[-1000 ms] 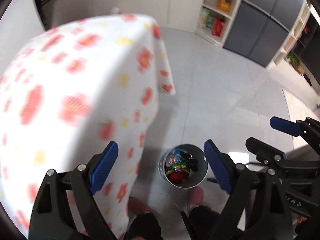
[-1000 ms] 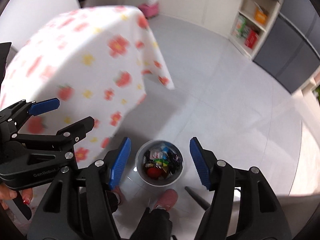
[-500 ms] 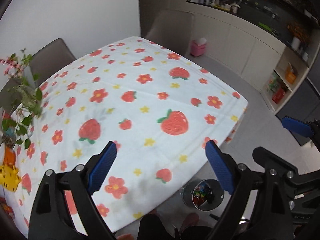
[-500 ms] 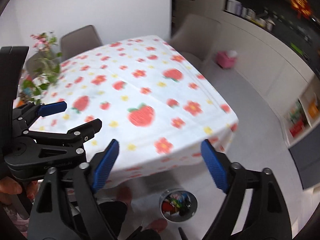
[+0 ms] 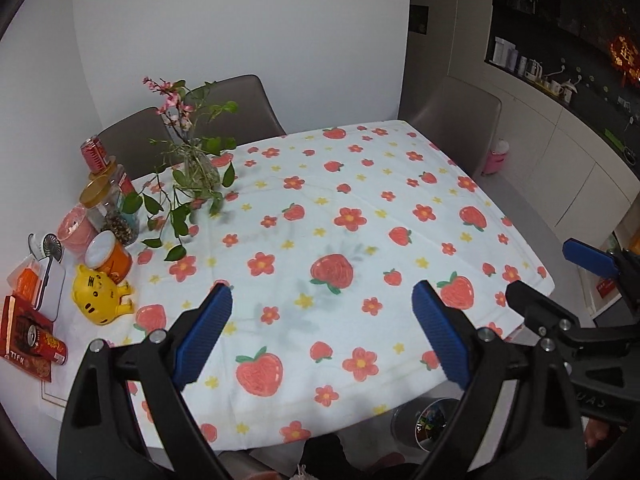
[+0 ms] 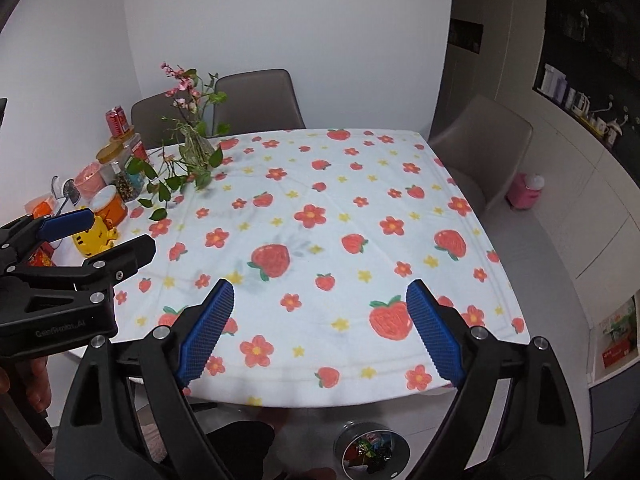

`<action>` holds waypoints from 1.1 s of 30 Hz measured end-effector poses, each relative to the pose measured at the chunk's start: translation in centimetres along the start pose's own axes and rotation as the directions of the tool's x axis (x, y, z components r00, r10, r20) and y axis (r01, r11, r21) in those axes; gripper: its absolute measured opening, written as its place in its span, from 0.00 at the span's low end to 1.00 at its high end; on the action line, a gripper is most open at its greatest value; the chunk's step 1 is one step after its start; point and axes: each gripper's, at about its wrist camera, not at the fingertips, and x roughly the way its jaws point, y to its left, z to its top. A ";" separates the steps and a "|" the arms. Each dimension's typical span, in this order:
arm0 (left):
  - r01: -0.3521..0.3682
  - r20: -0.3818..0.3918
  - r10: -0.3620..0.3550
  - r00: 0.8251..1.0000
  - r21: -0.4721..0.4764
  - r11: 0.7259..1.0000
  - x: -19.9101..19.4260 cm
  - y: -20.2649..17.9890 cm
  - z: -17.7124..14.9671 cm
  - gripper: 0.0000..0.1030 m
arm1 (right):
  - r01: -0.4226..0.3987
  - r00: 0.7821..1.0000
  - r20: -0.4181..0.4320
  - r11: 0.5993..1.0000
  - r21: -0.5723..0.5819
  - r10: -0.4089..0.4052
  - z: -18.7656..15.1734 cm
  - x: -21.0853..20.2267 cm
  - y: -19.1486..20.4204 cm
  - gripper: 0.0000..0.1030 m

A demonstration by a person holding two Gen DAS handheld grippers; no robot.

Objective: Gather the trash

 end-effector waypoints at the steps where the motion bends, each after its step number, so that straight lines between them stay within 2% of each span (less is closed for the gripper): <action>1: -0.001 0.001 0.001 1.000 -0.006 1.000 -0.4 0.4 0.1 0.89 | -0.008 1.000 0.004 1.000 -0.003 0.008 0.4 -0.1 0.2 0.83; 4: -0.008 0.005 0.008 1.000 -0.024 1.000 -1.6 1.5 0.5 0.89 | -0.023 1.000 0.019 1.000 -0.010 0.023 1.5 -1.3 1.2 0.83; 10: -0.026 0.023 0.027 0.999 -0.044 0.999 -3.2 3.5 1.0 0.89 | 0.003 0.999 0.033 1.000 -0.022 -0.002 2.6 -2.3 2.3 0.83; 21: -0.026 0.052 0.029 0.998 -0.057 0.998 -5.5 5.5 1.0 0.89 | 0.013 1.000 0.019 1.000 -0.017 -0.012 2.5 -2.4 3.3 0.83; 33: -0.035 0.037 0.038 0.999 -0.078 0.996 -5.9 7.0 0.3 0.89 | 0.016 1.000 0.024 1.000 -0.018 -0.015 2.4 -2.7 3.7 0.83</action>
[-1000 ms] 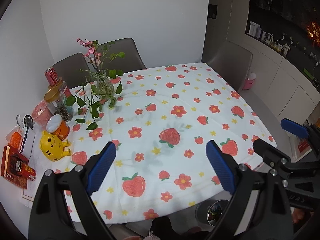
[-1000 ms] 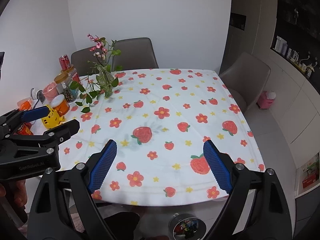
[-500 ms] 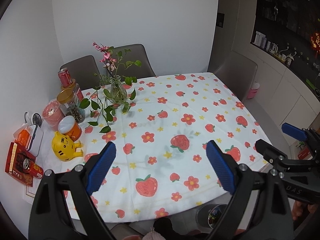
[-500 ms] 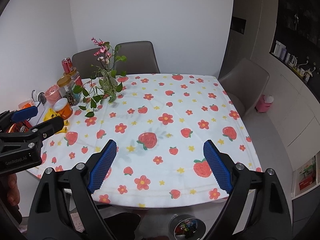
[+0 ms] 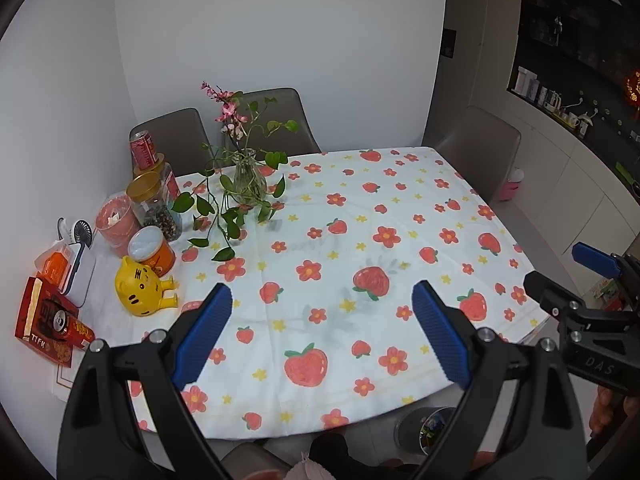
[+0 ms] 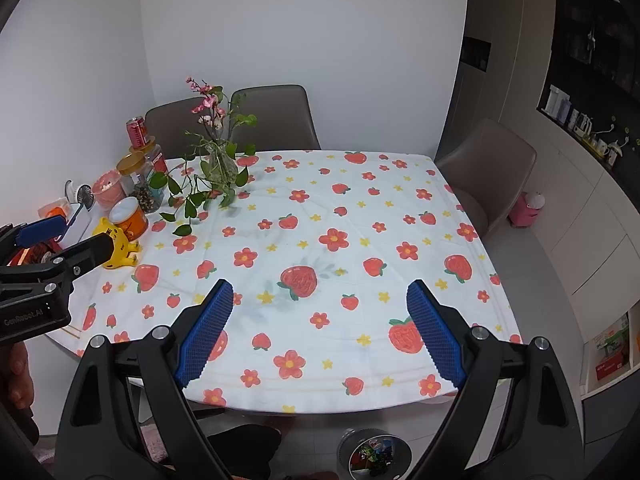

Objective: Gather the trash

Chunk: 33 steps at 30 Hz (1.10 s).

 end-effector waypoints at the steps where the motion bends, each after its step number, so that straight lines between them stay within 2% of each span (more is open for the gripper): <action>1: 0.002 -0.003 -0.002 1.000 -0.002 1.000 0.0 0.1 -0.1 0.89 | -0.001 1.000 -0.001 1.000 0.000 0.001 0.0 0.0 0.0 0.83; 33: 0.005 -0.018 -0.005 1.000 -0.004 1.000 -0.1 -0.1 -0.2 0.89 | -0.010 1.000 0.008 1.000 -0.008 0.010 1.1 -1.5 0.2 0.83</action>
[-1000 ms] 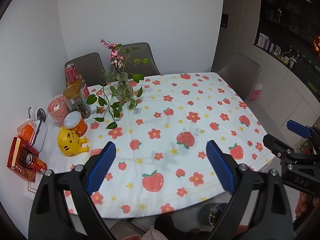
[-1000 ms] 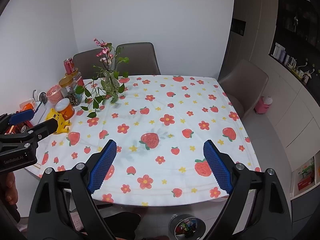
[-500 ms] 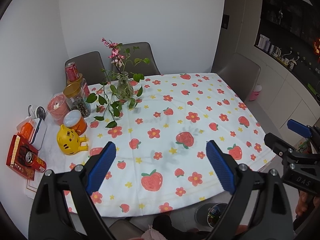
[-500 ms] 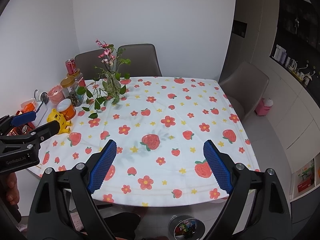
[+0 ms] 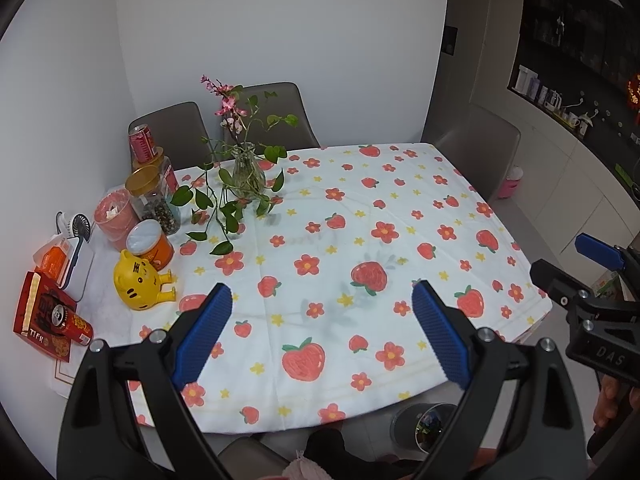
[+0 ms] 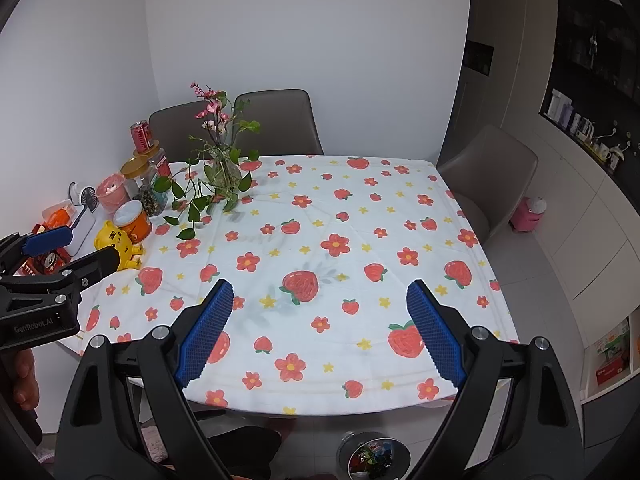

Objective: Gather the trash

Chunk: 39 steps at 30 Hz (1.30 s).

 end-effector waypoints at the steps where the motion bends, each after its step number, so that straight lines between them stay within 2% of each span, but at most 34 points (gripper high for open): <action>1: 0.000 -0.001 0.000 1.000 0.000 1.000 0.0 0.0 0.0 0.89 | 0.000 1.000 0.000 1.000 0.001 0.000 0.0 0.1 0.0 0.83; 39: -0.011 -0.006 0.011 1.000 -0.005 1.000 0.0 -0.4 0.3 0.89 | -0.010 1.000 -0.004 1.000 -0.003 0.010 -0.3 0.2 0.1 0.83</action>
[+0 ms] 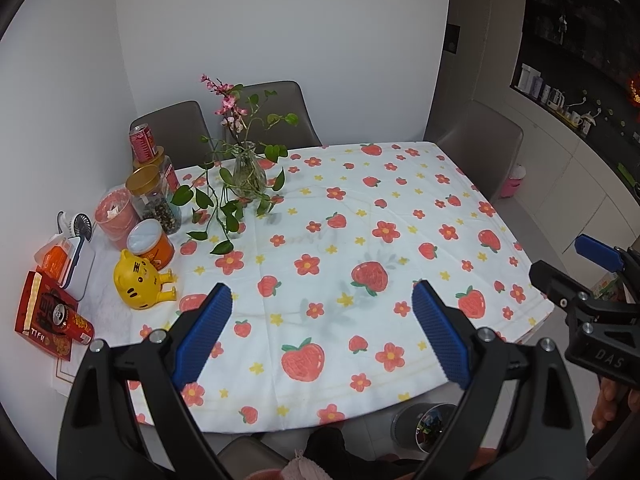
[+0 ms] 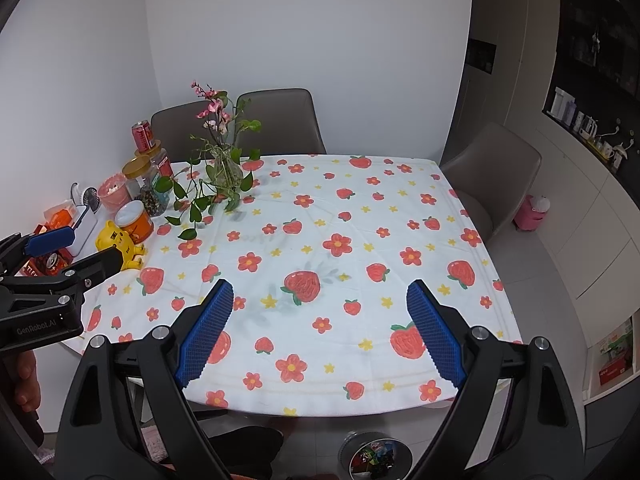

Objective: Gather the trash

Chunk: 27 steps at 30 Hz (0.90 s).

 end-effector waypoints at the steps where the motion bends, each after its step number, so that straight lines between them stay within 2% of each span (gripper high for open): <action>1: 0.001 0.001 -0.001 1.000 -0.003 1.000 0.0 0.0 0.0 0.89 | 0.000 1.000 0.000 1.000 0.000 0.000 0.0 0.0 0.0 0.83; 27: 0.011 0.002 -0.011 1.000 -0.015 1.000 -0.6 -0.1 -0.1 0.89 | -0.006 1.000 0.008 1.000 -0.008 0.006 0.7 0.1 0.1 0.83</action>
